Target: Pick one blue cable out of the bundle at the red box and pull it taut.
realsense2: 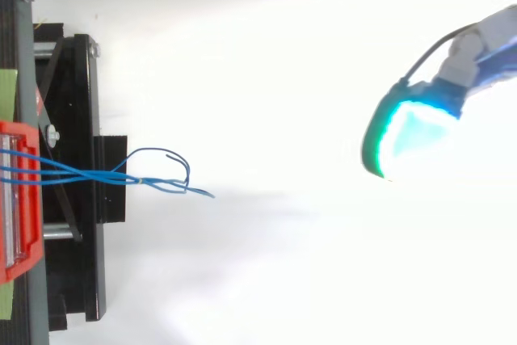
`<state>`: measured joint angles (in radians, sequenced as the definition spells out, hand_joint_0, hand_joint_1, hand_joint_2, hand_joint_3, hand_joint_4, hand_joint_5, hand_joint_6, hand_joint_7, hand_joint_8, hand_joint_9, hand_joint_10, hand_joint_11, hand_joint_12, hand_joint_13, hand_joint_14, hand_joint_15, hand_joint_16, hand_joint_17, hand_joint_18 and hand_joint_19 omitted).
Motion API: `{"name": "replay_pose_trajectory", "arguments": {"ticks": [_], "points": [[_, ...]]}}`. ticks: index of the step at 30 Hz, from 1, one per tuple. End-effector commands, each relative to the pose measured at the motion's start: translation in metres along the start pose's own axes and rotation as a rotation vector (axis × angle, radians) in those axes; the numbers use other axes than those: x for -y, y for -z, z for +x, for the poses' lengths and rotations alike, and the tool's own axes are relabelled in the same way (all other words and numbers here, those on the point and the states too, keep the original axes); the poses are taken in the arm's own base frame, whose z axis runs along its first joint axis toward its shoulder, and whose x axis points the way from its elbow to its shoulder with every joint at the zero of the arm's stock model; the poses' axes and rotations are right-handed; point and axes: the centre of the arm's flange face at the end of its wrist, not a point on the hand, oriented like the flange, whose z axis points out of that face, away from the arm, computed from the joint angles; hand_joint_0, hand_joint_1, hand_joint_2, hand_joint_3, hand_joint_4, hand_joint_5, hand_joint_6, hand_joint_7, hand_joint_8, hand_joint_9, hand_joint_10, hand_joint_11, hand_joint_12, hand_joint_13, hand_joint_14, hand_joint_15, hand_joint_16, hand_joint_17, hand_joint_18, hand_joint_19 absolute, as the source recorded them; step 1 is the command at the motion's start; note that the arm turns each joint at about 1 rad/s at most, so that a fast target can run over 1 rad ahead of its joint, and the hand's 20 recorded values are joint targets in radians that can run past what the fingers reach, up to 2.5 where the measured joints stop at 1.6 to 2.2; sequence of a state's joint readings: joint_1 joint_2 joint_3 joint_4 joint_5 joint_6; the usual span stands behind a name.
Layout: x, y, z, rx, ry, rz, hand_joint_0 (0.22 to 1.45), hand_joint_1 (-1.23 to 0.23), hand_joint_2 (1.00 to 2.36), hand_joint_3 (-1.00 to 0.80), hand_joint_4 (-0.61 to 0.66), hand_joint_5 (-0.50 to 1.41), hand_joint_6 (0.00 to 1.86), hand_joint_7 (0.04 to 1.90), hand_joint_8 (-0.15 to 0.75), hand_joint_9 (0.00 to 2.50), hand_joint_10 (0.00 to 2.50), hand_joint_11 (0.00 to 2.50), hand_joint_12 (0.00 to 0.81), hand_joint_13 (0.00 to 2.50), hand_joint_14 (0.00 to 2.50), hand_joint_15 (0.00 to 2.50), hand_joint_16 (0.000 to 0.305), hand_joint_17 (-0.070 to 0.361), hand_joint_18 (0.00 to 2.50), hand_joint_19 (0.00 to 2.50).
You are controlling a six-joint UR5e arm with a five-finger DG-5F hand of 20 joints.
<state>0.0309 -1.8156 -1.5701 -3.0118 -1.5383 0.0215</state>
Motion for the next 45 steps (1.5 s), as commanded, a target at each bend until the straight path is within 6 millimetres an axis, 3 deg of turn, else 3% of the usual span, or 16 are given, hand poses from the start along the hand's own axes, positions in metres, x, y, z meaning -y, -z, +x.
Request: {"name": "replay_pose_trajectory", "arguments": {"ticks": [1, 6, 7, 11, 19, 23, 34, 45], "points": [[0.022, -0.017, -0.005, 0.009, -0.005, 0.001, 0.41, -0.65, 1.00, -0.50, 0.28, -0.20, 0.50, 0.71, 0.315, 0.44, 0.00, 0.18, 0.387, 0.23, 0.00, 0.15, 0.064, 0.144, 0.15, 0.21], [0.052, -0.039, -0.016, 0.062, -0.011, -0.019, 0.40, -0.67, 1.00, -0.50, 0.26, -0.21, 0.50, 0.72, 0.298, 0.35, 0.00, 0.15, 0.388, 0.13, 0.00, 0.13, 0.063, 0.142, 0.04, 0.18], [0.067, -0.048, -0.022, 0.091, -0.018, -0.022, 0.40, -0.68, 1.00, -0.50, 0.25, -0.21, 0.50, 0.72, 0.296, 0.34, 0.00, 0.14, 0.389, 0.12, 0.01, 0.12, 0.063, 0.142, 0.03, 0.18], [0.098, -0.067, -0.032, 0.136, -0.051, -0.049, 0.40, -0.70, 1.00, -0.50, 0.25, -0.21, 0.50, 0.71, 0.292, 0.32, 0.00, 0.12, 0.388, 0.11, 0.00, 0.12, 0.063, 0.142, 0.01, 0.16], [0.119, -0.083, -0.043, 0.205, -0.037, -0.102, 0.41, -0.73, 1.00, -0.50, 0.24, -0.21, 0.50, 0.72, 0.285, 0.32, 0.00, 0.13, 0.384, 0.11, 0.00, 0.11, 0.062, 0.139, 0.01, 0.18], [0.144, -0.100, -0.036, 0.203, -0.008, -0.131, 0.43, -0.74, 1.00, -0.50, 0.24, -0.21, 0.50, 0.72, 0.281, 0.34, 0.00, 0.15, 0.377, 0.11, 0.00, 0.12, 0.061, 0.136, 0.01, 0.19], [0.153, -0.119, -0.004, 0.220, 0.075, -0.181, 0.44, -0.74, 1.00, -0.50, 0.25, -0.20, 0.50, 0.72, 0.288, 0.39, 0.00, 0.15, 0.375, 0.17, 0.00, 0.11, 0.060, 0.135, 0.08, 0.17], [0.163, -0.172, 0.013, 0.137, 0.036, -0.249, 0.44, -0.71, 1.00, -0.50, 0.26, -0.20, 0.50, 0.72, 0.293, 0.41, 0.00, 0.15, 0.375, 0.18, 0.00, 0.12, 0.060, 0.135, 0.10, 0.19]]}}
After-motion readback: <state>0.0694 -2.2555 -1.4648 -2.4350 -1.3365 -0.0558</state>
